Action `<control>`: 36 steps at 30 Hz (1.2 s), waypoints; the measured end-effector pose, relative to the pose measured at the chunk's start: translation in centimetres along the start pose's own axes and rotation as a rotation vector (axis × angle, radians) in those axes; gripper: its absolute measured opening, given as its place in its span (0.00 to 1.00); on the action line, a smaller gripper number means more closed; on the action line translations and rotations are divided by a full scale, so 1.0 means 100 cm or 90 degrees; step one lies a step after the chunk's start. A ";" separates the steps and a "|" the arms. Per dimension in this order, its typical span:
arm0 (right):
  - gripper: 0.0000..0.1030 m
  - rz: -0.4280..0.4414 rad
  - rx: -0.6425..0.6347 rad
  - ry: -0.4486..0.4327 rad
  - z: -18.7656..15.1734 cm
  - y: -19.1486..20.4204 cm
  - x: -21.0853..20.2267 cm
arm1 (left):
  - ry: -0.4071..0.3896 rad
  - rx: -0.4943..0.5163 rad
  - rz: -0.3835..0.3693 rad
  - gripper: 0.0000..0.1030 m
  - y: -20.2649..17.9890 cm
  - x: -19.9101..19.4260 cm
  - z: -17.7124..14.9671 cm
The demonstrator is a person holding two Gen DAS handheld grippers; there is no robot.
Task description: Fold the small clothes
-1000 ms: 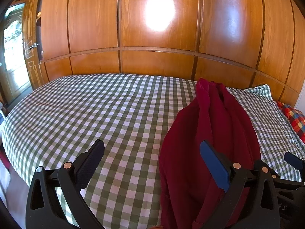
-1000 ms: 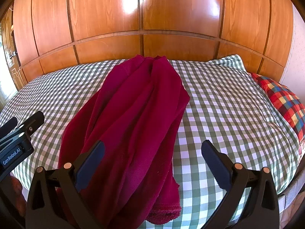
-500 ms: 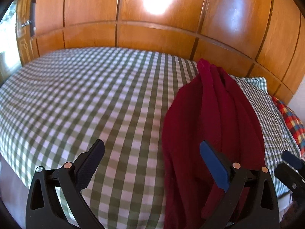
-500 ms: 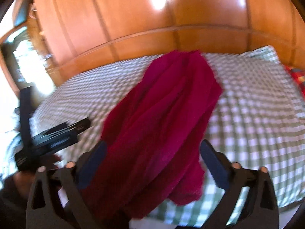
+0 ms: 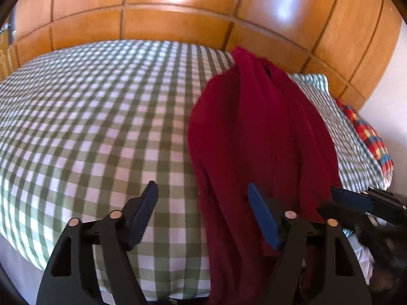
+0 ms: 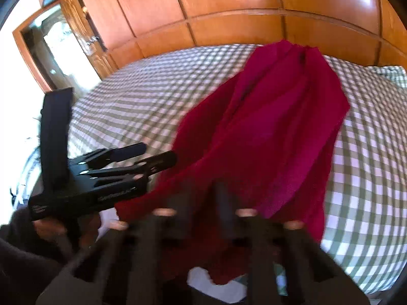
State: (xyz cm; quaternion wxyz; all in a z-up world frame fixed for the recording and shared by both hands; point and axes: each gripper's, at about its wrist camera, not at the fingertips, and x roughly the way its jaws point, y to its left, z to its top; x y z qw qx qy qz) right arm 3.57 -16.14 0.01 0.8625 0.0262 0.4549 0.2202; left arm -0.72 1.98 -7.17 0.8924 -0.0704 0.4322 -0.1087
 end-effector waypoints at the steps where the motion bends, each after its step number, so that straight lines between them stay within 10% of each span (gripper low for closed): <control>1: 0.03 -0.009 0.000 -0.003 -0.001 -0.002 0.000 | 0.006 0.011 -0.004 0.64 -0.003 0.004 -0.002; 7: 0.02 -0.100 0.005 -0.045 -0.003 -0.037 -0.026 | 0.057 0.046 -0.018 0.15 -0.021 0.031 -0.005; 17: 0.02 -0.495 0.149 -0.152 0.018 -0.218 -0.145 | -0.022 -0.086 -0.100 0.11 0.033 -0.011 0.049; 24: 0.02 -0.644 0.234 -0.082 0.026 -0.326 -0.130 | -0.122 -0.204 -0.013 0.11 0.107 -0.042 0.127; 27: 0.15 -0.643 0.260 -0.045 0.032 -0.350 -0.114 | -0.144 -0.228 0.094 0.11 0.134 -0.045 0.156; 30: 0.71 -0.617 0.256 -0.069 0.032 -0.347 -0.107 | -0.139 -0.245 0.176 0.11 0.157 -0.046 0.170; 33: 0.72 -0.539 0.226 -0.078 0.032 -0.311 -0.103 | -0.144 -0.281 0.192 0.36 0.172 -0.051 0.168; 36: 0.66 -0.290 0.205 -0.055 0.023 -0.255 -0.091 | -0.146 -0.254 0.170 0.39 0.163 -0.052 0.158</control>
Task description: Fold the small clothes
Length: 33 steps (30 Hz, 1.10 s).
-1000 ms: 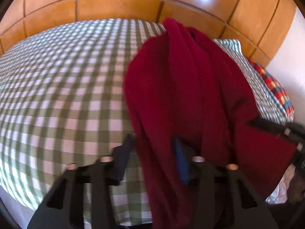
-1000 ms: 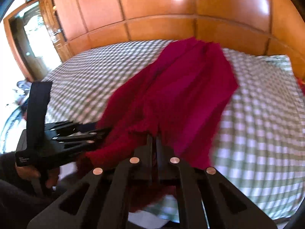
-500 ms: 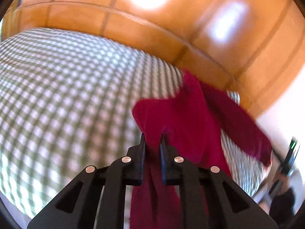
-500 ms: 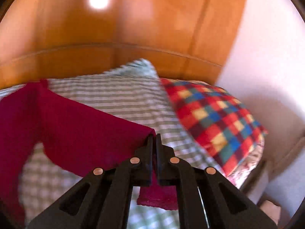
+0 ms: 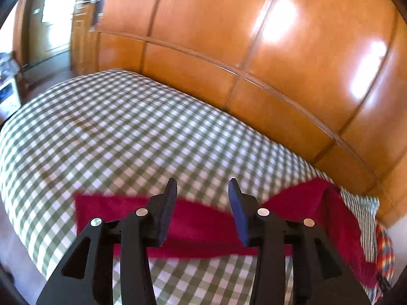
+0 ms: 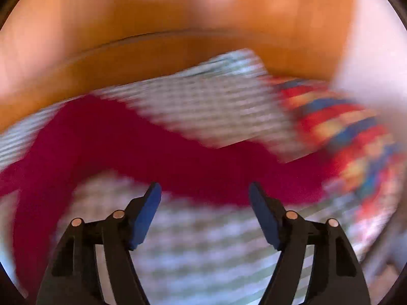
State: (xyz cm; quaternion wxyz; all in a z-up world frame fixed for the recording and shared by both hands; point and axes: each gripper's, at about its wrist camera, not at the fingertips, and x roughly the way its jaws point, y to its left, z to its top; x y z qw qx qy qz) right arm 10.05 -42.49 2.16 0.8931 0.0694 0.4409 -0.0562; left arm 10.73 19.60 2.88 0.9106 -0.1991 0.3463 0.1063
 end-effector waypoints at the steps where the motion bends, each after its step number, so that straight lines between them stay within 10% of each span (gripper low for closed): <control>1: 0.63 0.081 -0.018 0.025 -0.011 0.022 -0.005 | 0.006 0.021 -0.006 0.39 -0.005 0.000 -0.010; 6: 0.49 0.442 -0.064 0.266 -0.092 0.131 -0.004 | 0.055 0.080 -0.044 0.39 -0.028 0.012 -0.058; 13: 0.49 0.452 -0.032 0.356 -0.140 0.175 0.012 | 0.111 0.098 -0.111 0.39 -0.041 0.011 -0.110; 16: 0.11 0.446 -0.019 0.324 -0.131 0.173 0.009 | 0.127 0.100 -0.129 0.39 -0.045 0.010 -0.125; 19: 0.07 0.449 -0.045 0.251 -0.112 0.174 -0.016 | 0.150 0.093 -0.142 0.39 -0.048 0.012 -0.138; 22: 0.07 0.408 -0.062 0.105 -0.069 0.141 -0.062 | 0.175 0.102 -0.163 0.39 -0.052 0.014 -0.150; 26: 0.07 0.180 0.001 -0.025 -0.017 0.051 -0.079 | 0.204 0.137 -0.226 0.39 -0.075 0.010 -0.169; 29: 0.07 0.022 0.032 -0.022 -0.008 0.000 -0.056 | 0.249 0.169 -0.298 0.39 -0.104 0.011 -0.189; 33: 0.07 -0.029 0.071 0.017 -0.011 -0.034 -0.017 | 0.312 0.188 -0.380 0.39 -0.141 0.014 -0.214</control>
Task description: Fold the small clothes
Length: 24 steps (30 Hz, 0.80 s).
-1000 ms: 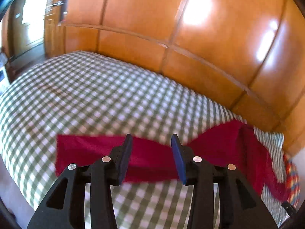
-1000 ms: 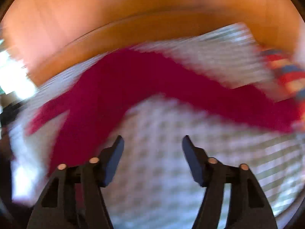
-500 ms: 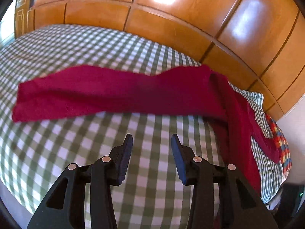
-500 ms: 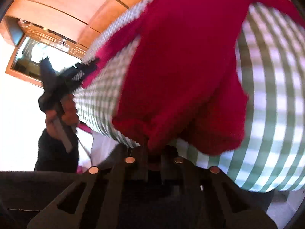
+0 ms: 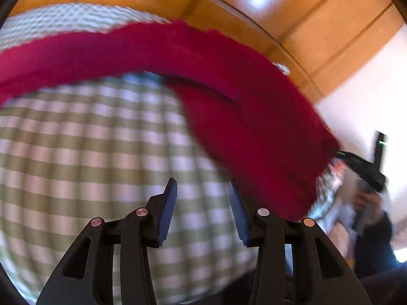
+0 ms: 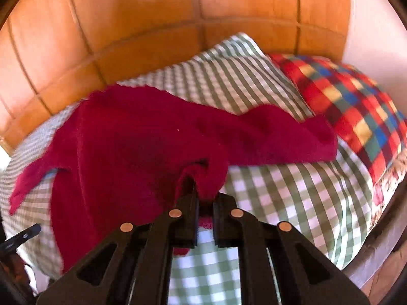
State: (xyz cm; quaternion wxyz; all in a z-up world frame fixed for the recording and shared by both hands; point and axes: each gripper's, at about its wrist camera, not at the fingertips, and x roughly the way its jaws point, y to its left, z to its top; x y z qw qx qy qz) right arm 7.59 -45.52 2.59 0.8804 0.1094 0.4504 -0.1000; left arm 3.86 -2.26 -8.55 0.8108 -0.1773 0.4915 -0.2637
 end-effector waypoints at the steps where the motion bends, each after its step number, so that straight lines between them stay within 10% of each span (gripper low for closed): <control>1: 0.07 -0.010 0.002 0.006 -0.003 0.000 0.010 | 0.012 -0.001 -0.012 0.39 -0.005 0.008 0.000; 9: 0.07 -0.025 0.017 0.035 -0.029 -0.009 0.043 | 0.026 -0.042 -0.039 0.39 -0.027 0.057 0.013; 10: 0.07 -0.025 0.012 0.035 -0.029 -0.006 0.041 | 0.035 -0.037 -0.040 0.36 -0.031 0.061 0.013; 11: 0.07 -0.021 0.005 0.036 -0.029 -0.003 0.039 | 0.042 -0.023 -0.042 0.11 -0.034 0.062 0.014; 13: 0.07 -0.005 -0.007 0.033 -0.029 0.003 0.031 | 0.038 -0.009 -0.036 0.06 -0.035 0.054 0.018; 24: 0.07 0.303 -0.200 0.033 -0.068 0.088 -0.077 | -0.108 0.011 0.026 0.04 0.018 -0.115 0.017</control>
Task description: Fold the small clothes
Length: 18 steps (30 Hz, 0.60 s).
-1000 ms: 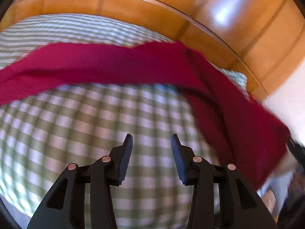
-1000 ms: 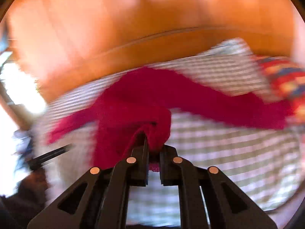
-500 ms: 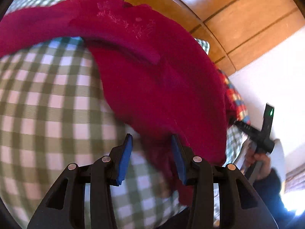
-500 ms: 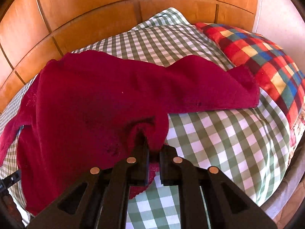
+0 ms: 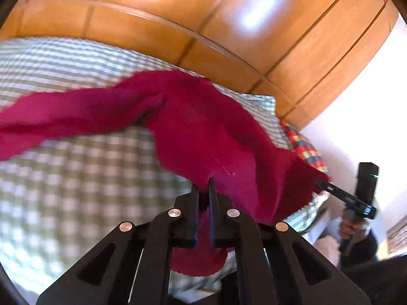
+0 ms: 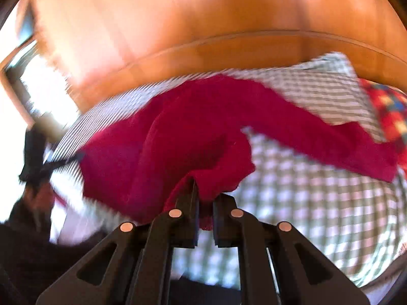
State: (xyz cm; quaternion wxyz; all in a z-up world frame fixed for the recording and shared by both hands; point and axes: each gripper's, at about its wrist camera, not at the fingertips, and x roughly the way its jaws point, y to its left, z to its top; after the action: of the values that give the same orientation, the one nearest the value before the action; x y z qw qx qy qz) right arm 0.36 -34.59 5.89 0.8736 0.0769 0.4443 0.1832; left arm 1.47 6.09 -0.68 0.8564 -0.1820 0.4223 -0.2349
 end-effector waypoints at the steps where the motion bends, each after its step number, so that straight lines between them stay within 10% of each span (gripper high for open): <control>1: 0.07 0.013 -0.024 0.026 -0.008 0.009 0.006 | 0.004 -0.003 0.013 0.05 0.006 -0.005 -0.005; 8: 0.17 0.035 -0.104 0.232 -0.067 0.035 0.060 | 0.101 -0.087 0.161 0.06 0.069 0.009 -0.058; 12: 0.61 0.015 -0.049 0.182 -0.042 0.012 0.051 | 0.062 -0.146 0.149 0.18 0.086 -0.002 -0.054; 18: 0.67 -0.077 0.110 0.069 0.017 -0.041 0.084 | 0.002 -0.143 0.139 0.20 0.083 -0.015 -0.026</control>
State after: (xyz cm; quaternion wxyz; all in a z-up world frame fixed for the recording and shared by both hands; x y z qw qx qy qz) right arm 7.30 -35.10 -0.62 0.8477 0.1152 0.5090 0.0953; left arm 0.61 13.40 -5.49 0.8504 -0.2290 0.4645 -0.0923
